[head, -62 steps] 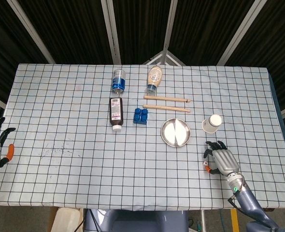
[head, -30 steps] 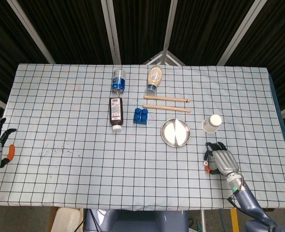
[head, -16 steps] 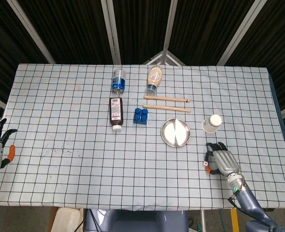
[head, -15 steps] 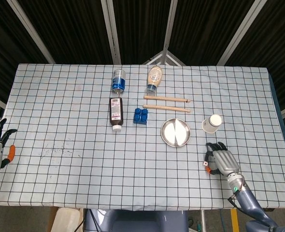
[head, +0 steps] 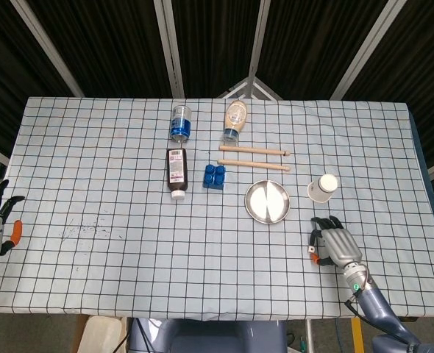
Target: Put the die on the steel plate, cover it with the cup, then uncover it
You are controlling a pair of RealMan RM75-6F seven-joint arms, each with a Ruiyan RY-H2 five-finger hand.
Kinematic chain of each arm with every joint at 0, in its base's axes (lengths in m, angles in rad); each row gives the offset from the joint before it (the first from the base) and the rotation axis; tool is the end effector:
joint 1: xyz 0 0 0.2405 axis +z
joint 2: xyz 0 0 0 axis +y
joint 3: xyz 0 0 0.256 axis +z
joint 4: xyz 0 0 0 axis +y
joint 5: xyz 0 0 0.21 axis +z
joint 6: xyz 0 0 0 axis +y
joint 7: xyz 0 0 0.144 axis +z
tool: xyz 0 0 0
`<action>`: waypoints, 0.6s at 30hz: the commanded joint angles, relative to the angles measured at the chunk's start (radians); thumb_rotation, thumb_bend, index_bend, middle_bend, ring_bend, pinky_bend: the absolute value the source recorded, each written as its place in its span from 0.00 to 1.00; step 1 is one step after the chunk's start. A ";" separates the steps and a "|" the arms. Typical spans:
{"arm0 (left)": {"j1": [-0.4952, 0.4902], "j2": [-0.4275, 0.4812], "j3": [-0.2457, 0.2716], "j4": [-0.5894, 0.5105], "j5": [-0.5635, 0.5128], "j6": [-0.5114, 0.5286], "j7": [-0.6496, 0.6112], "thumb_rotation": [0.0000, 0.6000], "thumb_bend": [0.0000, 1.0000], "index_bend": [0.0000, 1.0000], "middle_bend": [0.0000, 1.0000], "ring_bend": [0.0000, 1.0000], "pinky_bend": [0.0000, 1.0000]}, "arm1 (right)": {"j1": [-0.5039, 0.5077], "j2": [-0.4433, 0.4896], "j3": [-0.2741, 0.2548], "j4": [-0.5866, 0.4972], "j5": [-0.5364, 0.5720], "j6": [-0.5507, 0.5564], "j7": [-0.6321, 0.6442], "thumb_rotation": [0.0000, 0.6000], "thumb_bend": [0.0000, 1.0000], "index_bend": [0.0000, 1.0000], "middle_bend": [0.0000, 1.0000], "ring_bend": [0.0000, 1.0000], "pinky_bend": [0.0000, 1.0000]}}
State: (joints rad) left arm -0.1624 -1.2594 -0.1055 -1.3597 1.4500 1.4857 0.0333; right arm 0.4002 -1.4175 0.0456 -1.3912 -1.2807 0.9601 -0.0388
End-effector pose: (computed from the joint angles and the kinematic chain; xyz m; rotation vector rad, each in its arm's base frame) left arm -0.3333 0.2209 0.1504 -1.3632 -0.7315 -0.8665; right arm -0.3007 -0.2638 0.0195 1.6907 -1.2276 0.7070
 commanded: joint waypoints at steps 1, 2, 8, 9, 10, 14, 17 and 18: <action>0.000 0.000 -0.001 0.000 0.000 0.001 -0.001 1.00 0.69 0.24 0.00 0.00 0.16 | 0.001 0.000 0.001 -0.003 0.000 0.002 -0.003 1.00 0.32 0.53 0.16 0.13 0.00; 0.000 0.000 -0.001 0.001 0.000 0.001 -0.001 1.00 0.69 0.24 0.00 0.00 0.16 | 0.001 0.000 0.001 -0.006 -0.001 0.003 -0.005 1.00 0.32 0.53 0.16 0.13 0.00; 0.000 0.000 -0.002 0.002 0.000 0.003 -0.006 1.00 0.69 0.24 0.00 0.00 0.16 | 0.007 0.001 0.006 -0.018 0.000 0.006 -0.017 1.00 0.36 0.58 0.17 0.13 0.00; 0.000 0.000 -0.002 0.003 0.001 0.003 -0.007 1.00 0.69 0.24 0.00 0.00 0.16 | 0.007 0.001 0.006 -0.019 0.001 0.005 -0.020 1.00 0.37 0.58 0.17 0.13 0.00; 0.000 0.000 -0.002 0.003 0.000 0.004 -0.008 1.00 0.69 0.24 0.00 0.00 0.16 | 0.008 0.001 0.006 -0.020 0.003 0.004 -0.021 1.00 0.38 0.59 0.18 0.13 0.00; 0.001 0.001 -0.002 0.003 0.000 0.004 -0.011 1.00 0.69 0.24 0.00 0.00 0.16 | 0.007 0.000 0.004 -0.020 0.007 0.002 -0.024 1.00 0.40 0.60 0.18 0.13 0.00; 0.000 0.001 -0.003 0.004 0.000 0.003 -0.011 1.00 0.69 0.24 0.00 0.00 0.16 | 0.006 0.000 0.003 -0.019 0.009 0.003 -0.025 1.00 0.41 0.60 0.18 0.13 0.00; -0.001 0.001 -0.002 0.004 0.000 0.001 -0.011 1.00 0.69 0.24 0.00 0.00 0.16 | 0.005 0.001 0.003 -0.019 0.009 0.004 -0.025 1.00 0.42 0.60 0.18 0.13 0.00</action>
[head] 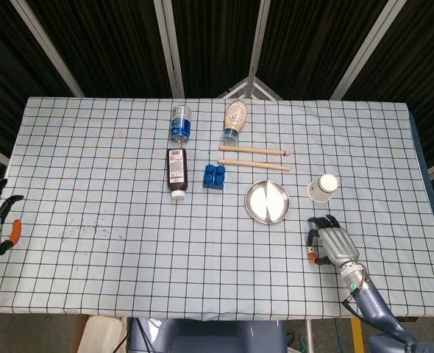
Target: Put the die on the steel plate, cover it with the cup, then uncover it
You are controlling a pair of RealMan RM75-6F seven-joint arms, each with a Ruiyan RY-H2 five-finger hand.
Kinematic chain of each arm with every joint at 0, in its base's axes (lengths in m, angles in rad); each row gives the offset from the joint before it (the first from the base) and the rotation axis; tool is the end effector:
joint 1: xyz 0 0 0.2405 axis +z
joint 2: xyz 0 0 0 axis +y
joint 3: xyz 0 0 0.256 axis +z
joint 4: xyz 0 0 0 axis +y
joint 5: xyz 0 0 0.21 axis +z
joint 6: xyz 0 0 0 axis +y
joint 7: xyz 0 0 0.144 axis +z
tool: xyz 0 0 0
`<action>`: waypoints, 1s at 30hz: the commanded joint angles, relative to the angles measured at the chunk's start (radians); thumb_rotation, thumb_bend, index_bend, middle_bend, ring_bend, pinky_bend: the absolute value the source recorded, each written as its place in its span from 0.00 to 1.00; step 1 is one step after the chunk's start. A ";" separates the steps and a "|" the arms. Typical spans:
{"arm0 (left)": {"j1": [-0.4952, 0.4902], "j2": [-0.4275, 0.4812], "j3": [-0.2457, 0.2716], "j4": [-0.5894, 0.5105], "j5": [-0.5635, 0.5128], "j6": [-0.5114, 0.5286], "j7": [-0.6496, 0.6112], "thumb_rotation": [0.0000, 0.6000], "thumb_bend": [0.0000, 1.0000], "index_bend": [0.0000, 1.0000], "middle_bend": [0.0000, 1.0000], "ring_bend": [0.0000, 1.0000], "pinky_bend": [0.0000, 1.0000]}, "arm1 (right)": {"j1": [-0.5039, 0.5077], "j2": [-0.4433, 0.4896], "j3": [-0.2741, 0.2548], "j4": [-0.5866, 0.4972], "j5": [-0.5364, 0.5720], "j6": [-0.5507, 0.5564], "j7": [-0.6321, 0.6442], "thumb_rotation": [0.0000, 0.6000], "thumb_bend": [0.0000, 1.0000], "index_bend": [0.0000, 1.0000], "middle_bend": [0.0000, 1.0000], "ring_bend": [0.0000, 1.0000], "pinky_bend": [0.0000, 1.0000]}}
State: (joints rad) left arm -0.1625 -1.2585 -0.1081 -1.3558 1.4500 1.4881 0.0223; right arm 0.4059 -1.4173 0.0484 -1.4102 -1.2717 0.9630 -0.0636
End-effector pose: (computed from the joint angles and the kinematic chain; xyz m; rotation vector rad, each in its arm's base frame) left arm -0.3337 0.2215 0.1519 -1.3578 -0.7324 -0.8747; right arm -0.2951 -0.2645 0.0182 1.6991 -1.2189 0.7104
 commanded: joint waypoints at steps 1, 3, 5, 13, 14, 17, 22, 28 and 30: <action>-0.001 0.000 0.000 0.000 0.000 -0.001 0.000 1.00 0.69 0.24 0.00 0.00 0.16 | -0.001 0.002 0.000 -0.002 -0.001 0.003 0.000 1.00 0.42 0.60 0.18 0.13 0.00; -0.001 -0.001 0.001 0.000 0.001 -0.001 0.000 1.00 0.69 0.24 0.00 0.00 0.16 | -0.002 0.005 0.000 -0.005 -0.003 0.006 0.001 1.00 0.42 0.61 0.18 0.13 0.00; -0.001 -0.001 0.000 0.000 0.001 -0.001 0.000 1.00 0.69 0.24 0.00 0.00 0.16 | -0.003 0.007 0.000 -0.009 -0.006 0.011 0.001 1.00 0.43 0.61 0.19 0.13 0.00; 0.000 0.002 -0.001 -0.003 0.002 0.003 -0.008 1.00 0.69 0.24 0.00 0.00 0.16 | -0.010 0.046 0.007 -0.071 -0.038 0.063 -0.013 1.00 0.43 0.61 0.19 0.14 0.00; 0.001 0.003 -0.001 -0.004 0.002 0.003 -0.010 1.00 0.69 0.24 0.00 0.00 0.16 | -0.010 0.055 0.009 -0.089 -0.046 0.074 -0.021 1.00 0.43 0.61 0.19 0.14 0.00; 0.002 0.006 -0.001 -0.005 0.004 0.007 -0.017 1.00 0.69 0.24 0.00 0.00 0.16 | -0.006 0.073 0.015 -0.135 -0.063 0.092 -0.042 1.00 0.43 0.61 0.19 0.14 0.00; 0.004 0.013 -0.002 -0.009 0.008 0.013 -0.032 1.00 0.69 0.24 0.00 0.00 0.16 | 0.026 0.084 0.046 -0.194 -0.060 0.083 -0.082 1.00 0.43 0.61 0.19 0.15 0.00; 0.004 0.017 -0.005 -0.012 0.007 0.014 -0.047 1.00 0.69 0.24 0.00 0.00 0.16 | 0.098 0.063 0.102 -0.189 -0.003 0.013 -0.118 1.00 0.43 0.62 0.19 0.15 0.00; 0.003 0.017 -0.006 -0.011 0.006 0.012 -0.047 1.00 0.69 0.24 0.00 0.00 0.16 | 0.122 0.053 0.118 -0.173 0.020 -0.012 -0.131 1.00 0.43 0.62 0.19 0.15 0.00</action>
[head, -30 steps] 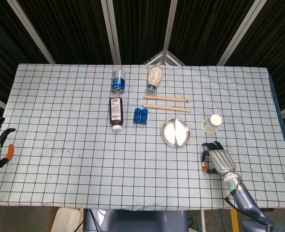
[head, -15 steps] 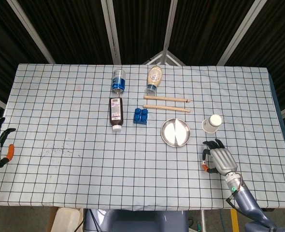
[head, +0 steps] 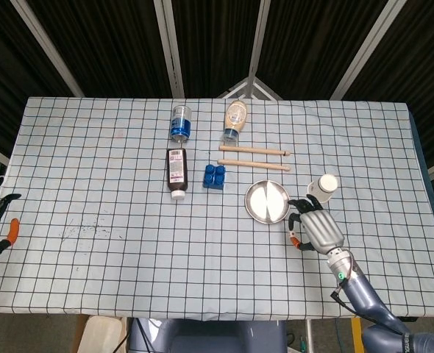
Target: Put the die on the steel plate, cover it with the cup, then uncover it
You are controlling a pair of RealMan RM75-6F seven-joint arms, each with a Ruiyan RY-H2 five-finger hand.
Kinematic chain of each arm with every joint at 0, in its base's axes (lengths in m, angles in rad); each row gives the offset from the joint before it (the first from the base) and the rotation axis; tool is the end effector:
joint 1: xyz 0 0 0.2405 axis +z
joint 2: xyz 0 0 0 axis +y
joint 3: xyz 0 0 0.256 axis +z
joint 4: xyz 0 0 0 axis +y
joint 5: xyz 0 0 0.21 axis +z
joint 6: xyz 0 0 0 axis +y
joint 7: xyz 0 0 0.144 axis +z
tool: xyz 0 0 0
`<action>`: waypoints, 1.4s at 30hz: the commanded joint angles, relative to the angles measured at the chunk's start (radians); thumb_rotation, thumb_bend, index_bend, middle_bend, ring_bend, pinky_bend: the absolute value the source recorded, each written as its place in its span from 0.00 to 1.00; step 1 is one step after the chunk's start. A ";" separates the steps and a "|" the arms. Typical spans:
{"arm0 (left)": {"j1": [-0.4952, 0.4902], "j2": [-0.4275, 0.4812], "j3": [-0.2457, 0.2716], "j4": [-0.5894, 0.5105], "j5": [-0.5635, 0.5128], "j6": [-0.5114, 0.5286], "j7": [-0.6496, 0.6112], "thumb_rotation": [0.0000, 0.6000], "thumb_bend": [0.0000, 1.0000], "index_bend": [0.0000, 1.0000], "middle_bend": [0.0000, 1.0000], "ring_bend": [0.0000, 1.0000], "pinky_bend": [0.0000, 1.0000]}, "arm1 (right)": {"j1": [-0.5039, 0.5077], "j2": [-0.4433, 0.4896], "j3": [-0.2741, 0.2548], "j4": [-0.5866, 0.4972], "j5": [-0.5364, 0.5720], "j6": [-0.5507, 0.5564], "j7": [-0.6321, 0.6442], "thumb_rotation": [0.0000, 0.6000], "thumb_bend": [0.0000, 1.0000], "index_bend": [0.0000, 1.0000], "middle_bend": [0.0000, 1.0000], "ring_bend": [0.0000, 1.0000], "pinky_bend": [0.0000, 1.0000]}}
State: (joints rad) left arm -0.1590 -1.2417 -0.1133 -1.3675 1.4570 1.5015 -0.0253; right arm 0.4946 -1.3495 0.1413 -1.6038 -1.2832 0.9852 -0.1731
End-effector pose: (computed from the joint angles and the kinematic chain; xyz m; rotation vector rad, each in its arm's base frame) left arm -0.3315 0.2211 0.1585 -1.3410 -0.7483 -0.9212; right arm -0.2198 -0.2945 0.0372 1.7773 -1.0799 0.8930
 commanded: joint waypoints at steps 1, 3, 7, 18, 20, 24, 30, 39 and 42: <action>-0.001 0.000 -0.001 0.001 -0.001 -0.001 0.000 1.00 0.69 0.24 0.00 0.00 0.16 | 0.046 -0.019 0.033 0.029 0.043 -0.047 -0.026 1.00 0.43 0.62 0.19 0.15 0.00; -0.001 0.000 -0.001 0.003 -0.002 -0.001 0.001 1.00 0.69 0.24 0.00 0.00 0.16 | 0.068 -0.028 0.046 0.049 0.062 -0.071 -0.033 1.00 0.43 0.62 0.19 0.15 0.00; 0.001 0.000 -0.005 0.005 -0.007 0.002 0.000 1.00 0.69 0.24 0.00 0.00 0.16 | 0.110 -0.051 0.066 0.093 0.090 -0.112 -0.039 1.00 0.43 0.62 0.19 0.15 0.00; 0.000 -0.005 -0.011 0.008 -0.018 0.000 0.011 1.00 0.69 0.24 0.00 0.00 0.16 | 0.213 -0.145 0.101 0.259 0.150 -0.226 -0.003 1.00 0.43 0.62 0.19 0.15 0.00; 0.001 -0.004 -0.012 0.008 -0.022 0.001 0.010 1.00 0.69 0.24 0.00 0.00 0.16 | 0.230 -0.166 0.104 0.295 0.158 -0.245 0.004 1.00 0.43 0.62 0.19 0.15 0.00; 0.003 -0.003 -0.015 0.009 -0.027 0.002 0.007 1.00 0.69 0.24 0.00 0.00 0.16 | 0.261 -0.211 0.107 0.369 0.171 -0.282 0.021 1.00 0.43 0.62 0.19 0.15 0.00; 0.005 0.000 -0.017 0.008 -0.033 -0.001 0.003 1.00 0.69 0.24 0.00 0.00 0.16 | 0.302 -0.276 0.110 0.488 0.184 -0.328 0.048 1.00 0.43 0.62 0.19 0.15 0.00; 0.009 0.001 -0.024 0.009 -0.050 0.000 0.011 1.00 0.69 0.24 0.00 0.00 0.16 | 0.340 -0.321 0.117 0.613 0.180 -0.370 0.098 1.00 0.43 0.62 0.19 0.15 0.00; 0.009 -0.001 -0.026 0.011 -0.055 -0.001 0.015 1.00 0.69 0.24 0.00 0.00 0.16 | 0.343 -0.323 0.113 0.627 0.170 -0.373 0.111 1.00 0.43 0.62 0.19 0.15 0.00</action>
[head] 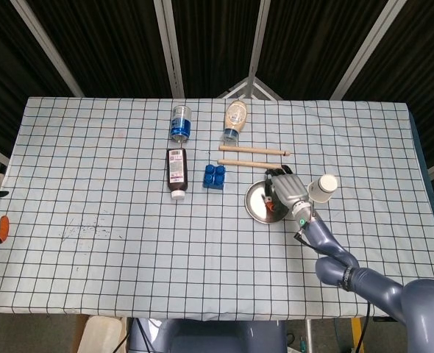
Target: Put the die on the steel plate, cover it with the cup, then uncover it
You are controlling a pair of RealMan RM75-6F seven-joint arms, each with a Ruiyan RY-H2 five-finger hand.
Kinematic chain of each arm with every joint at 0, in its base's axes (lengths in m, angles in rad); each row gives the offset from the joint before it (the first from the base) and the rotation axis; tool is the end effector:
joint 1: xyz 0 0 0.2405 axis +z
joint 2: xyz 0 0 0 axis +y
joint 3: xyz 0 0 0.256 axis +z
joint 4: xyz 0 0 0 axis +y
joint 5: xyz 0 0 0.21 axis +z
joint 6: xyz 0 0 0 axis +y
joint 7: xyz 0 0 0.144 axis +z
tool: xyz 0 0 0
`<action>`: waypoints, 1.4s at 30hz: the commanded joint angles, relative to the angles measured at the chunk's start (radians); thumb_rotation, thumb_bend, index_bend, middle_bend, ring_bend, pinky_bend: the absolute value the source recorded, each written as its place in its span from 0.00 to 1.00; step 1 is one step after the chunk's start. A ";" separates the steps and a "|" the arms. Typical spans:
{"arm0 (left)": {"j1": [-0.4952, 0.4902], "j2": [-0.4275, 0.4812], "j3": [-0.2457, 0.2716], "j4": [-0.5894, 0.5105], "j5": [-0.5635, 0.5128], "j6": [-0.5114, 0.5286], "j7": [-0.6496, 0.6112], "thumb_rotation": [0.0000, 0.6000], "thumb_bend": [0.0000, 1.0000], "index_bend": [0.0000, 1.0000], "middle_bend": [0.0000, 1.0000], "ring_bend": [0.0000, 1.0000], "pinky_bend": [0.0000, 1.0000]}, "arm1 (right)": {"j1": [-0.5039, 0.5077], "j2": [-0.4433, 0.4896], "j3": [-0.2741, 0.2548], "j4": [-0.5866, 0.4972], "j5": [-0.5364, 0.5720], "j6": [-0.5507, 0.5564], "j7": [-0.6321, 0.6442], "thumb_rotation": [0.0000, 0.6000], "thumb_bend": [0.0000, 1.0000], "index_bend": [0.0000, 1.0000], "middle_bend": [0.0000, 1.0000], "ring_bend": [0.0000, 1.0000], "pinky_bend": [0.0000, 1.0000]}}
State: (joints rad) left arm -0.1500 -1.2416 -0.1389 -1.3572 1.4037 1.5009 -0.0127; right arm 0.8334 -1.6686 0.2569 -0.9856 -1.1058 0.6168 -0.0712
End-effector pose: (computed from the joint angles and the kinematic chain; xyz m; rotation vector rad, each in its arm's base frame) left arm -0.3399 0.2227 0.1676 -1.2751 -0.7434 -0.8898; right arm -0.1976 -0.4200 -0.0293 1.8056 -1.1236 0.7527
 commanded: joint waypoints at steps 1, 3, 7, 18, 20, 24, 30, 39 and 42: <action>-0.001 -0.002 -0.001 0.002 -0.002 -0.002 0.005 1.00 0.69 0.24 0.00 0.00 0.16 | 0.004 -0.003 -0.004 0.011 -0.010 -0.006 0.014 1.00 0.43 0.62 0.19 0.15 0.00; -0.002 -0.004 0.000 0.004 -0.003 -0.004 0.010 1.00 0.69 0.24 0.00 0.00 0.16 | 0.003 -0.002 -0.007 0.017 -0.015 -0.004 0.020 1.00 0.43 0.61 0.19 0.15 0.00; -0.001 -0.006 0.000 0.003 -0.002 -0.001 0.016 1.00 0.69 0.24 0.00 0.00 0.16 | 0.003 0.003 -0.012 0.018 -0.017 -0.004 0.026 1.00 0.41 0.51 0.19 0.14 0.00; 0.005 -0.002 0.002 -0.002 0.000 0.007 0.017 1.00 0.69 0.25 0.00 0.00 0.16 | 0.001 0.042 -0.028 -0.037 -0.006 -0.007 -0.007 1.00 0.17 0.16 0.13 0.08 0.00; 0.005 -0.002 0.000 -0.001 -0.001 0.006 0.014 1.00 0.69 0.25 0.00 0.00 0.16 | -0.003 0.049 -0.028 -0.053 0.001 0.003 -0.016 1.00 0.15 0.13 0.12 0.08 0.00; 0.003 -0.001 0.000 0.001 -0.001 0.001 0.010 1.00 0.69 0.25 0.00 0.00 0.16 | -0.016 0.078 -0.030 -0.099 0.010 0.030 -0.034 1.00 0.15 0.12 0.12 0.08 0.00; -0.003 -0.003 0.003 0.003 0.002 -0.009 0.005 1.00 0.69 0.25 0.00 0.00 0.16 | -0.057 0.178 -0.019 -0.200 -0.002 0.133 -0.060 1.00 0.15 0.12 0.12 0.08 0.00; 0.004 0.001 0.003 -0.006 0.009 0.006 0.001 1.00 0.69 0.25 0.00 0.00 0.16 | -0.118 0.326 -0.024 -0.304 0.032 0.204 -0.118 1.00 0.15 0.15 0.14 0.16 0.00; 0.003 0.001 0.005 -0.007 0.008 0.002 0.005 1.00 0.69 0.25 0.00 0.00 0.16 | -0.140 0.360 -0.035 -0.319 0.050 0.208 -0.121 1.00 0.15 0.17 0.17 0.19 0.00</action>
State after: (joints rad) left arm -0.1460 -1.2402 -0.1345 -1.3643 1.4121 1.5043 -0.0083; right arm 0.7043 -1.3208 0.2285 -1.2960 -1.0650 0.8203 -0.1884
